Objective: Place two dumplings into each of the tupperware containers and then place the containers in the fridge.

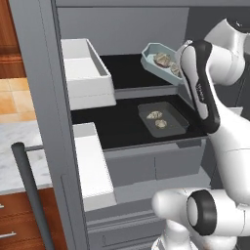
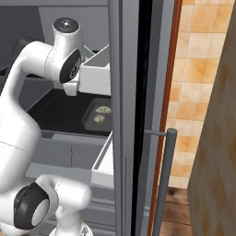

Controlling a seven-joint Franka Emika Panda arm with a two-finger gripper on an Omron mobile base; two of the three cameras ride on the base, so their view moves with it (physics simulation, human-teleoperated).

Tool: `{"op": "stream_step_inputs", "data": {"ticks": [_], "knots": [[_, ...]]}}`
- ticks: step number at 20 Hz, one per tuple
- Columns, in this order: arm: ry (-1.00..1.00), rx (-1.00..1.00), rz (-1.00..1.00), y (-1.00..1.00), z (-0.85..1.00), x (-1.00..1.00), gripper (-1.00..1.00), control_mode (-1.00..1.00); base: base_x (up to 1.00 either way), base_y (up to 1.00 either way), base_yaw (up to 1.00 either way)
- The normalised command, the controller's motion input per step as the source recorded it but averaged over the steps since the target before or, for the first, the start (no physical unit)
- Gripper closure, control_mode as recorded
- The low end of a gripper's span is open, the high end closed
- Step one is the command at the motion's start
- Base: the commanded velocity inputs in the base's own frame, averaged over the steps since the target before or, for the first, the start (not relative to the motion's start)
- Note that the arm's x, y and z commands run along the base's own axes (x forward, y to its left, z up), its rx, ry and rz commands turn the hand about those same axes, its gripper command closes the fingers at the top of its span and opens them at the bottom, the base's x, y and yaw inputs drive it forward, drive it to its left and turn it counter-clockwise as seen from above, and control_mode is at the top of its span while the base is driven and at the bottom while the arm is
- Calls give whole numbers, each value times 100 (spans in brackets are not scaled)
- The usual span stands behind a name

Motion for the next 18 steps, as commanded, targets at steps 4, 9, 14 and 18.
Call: {"op": "stream_step_inputs", "data": {"ticks": [4, 9, 14, 18], "knots": [[0, 0, 0, 0, -37, 53, 100, -100, 0, 0, 0], [0, 1, 0, 0, -2, 45, 100, -100, 0, 0, 0], [0, 0, 0, 0, -17, 49, 100, -100, 0, 0, 0], [0, 0, 0, 0, -2, 51, 100, -100, 0, 0, 0]]}}
